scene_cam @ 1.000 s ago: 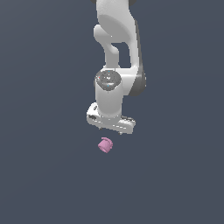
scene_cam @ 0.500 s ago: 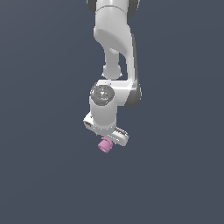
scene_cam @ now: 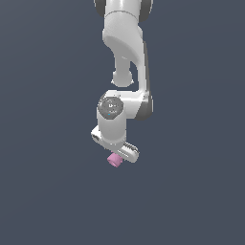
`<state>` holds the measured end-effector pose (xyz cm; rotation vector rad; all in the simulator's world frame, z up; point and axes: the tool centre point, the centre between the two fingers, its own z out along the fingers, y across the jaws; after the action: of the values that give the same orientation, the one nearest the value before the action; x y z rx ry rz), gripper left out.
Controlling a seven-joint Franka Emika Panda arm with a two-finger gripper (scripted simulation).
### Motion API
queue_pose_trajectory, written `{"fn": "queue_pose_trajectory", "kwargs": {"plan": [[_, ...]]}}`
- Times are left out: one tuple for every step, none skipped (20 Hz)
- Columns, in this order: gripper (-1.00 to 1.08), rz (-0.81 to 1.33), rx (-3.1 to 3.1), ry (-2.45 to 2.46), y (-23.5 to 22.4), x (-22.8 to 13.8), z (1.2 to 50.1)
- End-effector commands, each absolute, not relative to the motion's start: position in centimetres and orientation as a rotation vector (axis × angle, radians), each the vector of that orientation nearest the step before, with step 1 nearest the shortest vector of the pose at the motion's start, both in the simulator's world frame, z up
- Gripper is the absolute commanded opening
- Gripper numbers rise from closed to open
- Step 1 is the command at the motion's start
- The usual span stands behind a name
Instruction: Pick up the object and move it to a goal position.
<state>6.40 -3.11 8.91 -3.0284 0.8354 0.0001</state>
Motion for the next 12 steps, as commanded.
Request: {"fn": "queue_pose_trajectory", "kwargs": {"plan": [[1.00, 0.001, -3.028, 0.836, -3.1, 6.4, 8.4], [1.00, 0.001, -3.028, 0.837, -3.1, 6.4, 8.1], [1.00, 0.001, -3.028, 0.837, -3.1, 6.4, 7.7], [1.00, 0.001, -3.028, 0.838, -3.1, 6.3, 7.2], [1.00, 0.001, -3.028, 0.839, -3.1, 6.3, 6.6], [1.00, 0.001, -3.027, 0.840, -3.1, 6.3, 6.0], [1.00, 0.000, -3.027, 0.841, -3.1, 6.3, 5.4], [1.00, 0.000, -3.027, 0.842, -3.1, 6.3, 5.0], [1.00, 0.000, -3.026, 0.843, -3.1, 6.3, 4.6], [1.00, 0.000, -3.026, 0.843, -3.1, 6.3, 4.3], [1.00, 0.000, -3.026, 0.843, -3.1, 6.3, 4.1], [1.00, 0.000, -3.026, 0.843, -3.1, 6.3, 4.0]]}}
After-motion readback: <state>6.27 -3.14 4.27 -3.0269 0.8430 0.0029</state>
